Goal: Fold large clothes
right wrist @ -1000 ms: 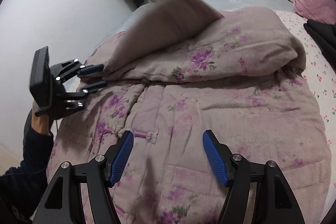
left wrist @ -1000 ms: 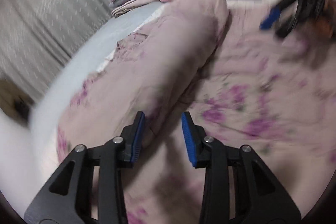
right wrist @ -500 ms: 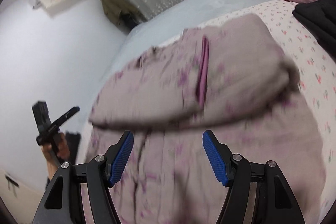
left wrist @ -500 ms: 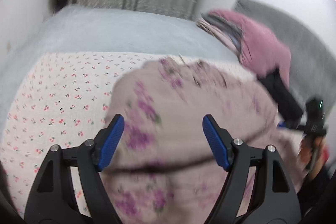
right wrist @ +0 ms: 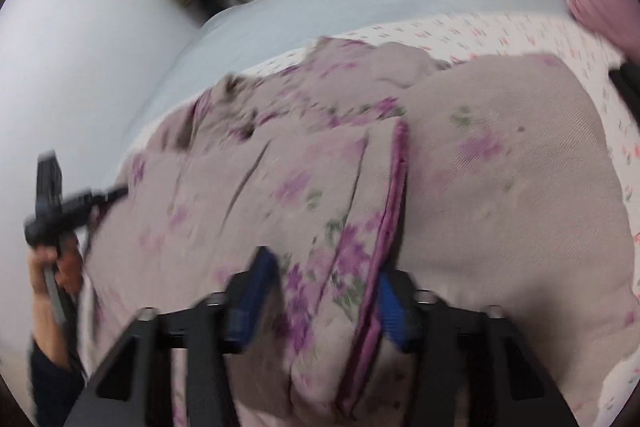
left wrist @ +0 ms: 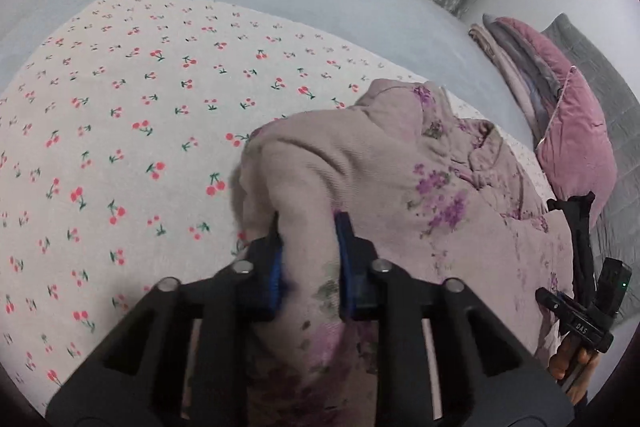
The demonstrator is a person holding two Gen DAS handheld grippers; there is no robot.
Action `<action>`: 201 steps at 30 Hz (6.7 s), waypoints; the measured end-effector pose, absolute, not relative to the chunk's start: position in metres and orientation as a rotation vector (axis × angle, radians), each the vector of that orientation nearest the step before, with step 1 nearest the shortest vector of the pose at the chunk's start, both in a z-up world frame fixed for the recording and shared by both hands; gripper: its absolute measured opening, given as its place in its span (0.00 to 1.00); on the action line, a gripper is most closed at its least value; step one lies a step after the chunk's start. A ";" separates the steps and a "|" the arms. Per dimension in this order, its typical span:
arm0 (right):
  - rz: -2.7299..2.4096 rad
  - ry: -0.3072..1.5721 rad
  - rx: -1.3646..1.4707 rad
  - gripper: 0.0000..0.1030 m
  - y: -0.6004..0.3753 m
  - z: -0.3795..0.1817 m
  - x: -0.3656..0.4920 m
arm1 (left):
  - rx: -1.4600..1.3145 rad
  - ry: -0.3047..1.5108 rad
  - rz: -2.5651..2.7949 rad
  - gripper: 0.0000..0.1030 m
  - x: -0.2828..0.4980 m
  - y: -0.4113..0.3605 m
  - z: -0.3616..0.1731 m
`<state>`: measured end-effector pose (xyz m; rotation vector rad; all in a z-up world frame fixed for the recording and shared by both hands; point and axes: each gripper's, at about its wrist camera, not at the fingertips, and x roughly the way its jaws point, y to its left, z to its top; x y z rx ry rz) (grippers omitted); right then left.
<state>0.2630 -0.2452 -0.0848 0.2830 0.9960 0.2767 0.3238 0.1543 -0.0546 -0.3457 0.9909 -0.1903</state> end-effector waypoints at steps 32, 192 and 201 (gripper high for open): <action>0.280 0.839 0.106 0.12 -0.226 -0.068 0.224 | -0.493 0.813 0.051 0.13 0.333 0.189 -0.024; 0.060 0.893 -0.280 0.46 -0.143 -0.060 0.259 | -0.683 0.942 0.192 0.61 0.173 0.196 -0.090; 0.097 0.954 -0.135 0.53 -0.163 -0.050 0.258 | -0.685 0.959 0.155 0.61 0.171 0.196 -0.094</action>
